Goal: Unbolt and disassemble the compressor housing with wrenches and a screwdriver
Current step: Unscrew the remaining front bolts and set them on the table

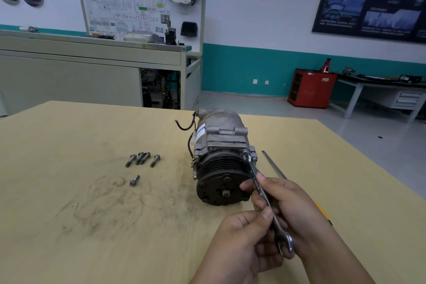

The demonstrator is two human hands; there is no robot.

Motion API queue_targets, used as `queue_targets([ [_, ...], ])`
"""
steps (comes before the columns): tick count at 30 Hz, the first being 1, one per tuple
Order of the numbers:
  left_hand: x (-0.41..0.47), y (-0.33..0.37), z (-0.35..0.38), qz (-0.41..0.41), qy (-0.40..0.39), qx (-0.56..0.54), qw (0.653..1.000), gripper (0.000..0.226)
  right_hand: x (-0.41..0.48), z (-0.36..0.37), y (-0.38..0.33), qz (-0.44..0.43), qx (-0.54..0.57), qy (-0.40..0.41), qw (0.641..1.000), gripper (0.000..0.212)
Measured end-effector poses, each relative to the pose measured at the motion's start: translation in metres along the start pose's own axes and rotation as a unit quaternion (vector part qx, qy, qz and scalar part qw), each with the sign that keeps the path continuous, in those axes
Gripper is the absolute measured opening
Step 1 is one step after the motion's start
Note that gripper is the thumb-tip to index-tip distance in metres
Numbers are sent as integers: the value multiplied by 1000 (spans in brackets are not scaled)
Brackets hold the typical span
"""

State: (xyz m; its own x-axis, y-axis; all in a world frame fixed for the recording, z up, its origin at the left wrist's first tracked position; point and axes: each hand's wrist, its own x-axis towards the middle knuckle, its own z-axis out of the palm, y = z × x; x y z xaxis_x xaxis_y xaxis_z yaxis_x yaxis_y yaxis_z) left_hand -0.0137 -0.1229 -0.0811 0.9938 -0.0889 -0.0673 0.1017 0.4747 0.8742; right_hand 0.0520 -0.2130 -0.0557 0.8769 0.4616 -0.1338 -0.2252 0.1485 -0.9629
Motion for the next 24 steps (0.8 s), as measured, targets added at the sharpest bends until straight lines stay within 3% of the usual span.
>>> queue_targets([
  [24,1,-3,0,-17,-13,-18,1000,26,0,0,-4,-8,-55,14,998,38],
])
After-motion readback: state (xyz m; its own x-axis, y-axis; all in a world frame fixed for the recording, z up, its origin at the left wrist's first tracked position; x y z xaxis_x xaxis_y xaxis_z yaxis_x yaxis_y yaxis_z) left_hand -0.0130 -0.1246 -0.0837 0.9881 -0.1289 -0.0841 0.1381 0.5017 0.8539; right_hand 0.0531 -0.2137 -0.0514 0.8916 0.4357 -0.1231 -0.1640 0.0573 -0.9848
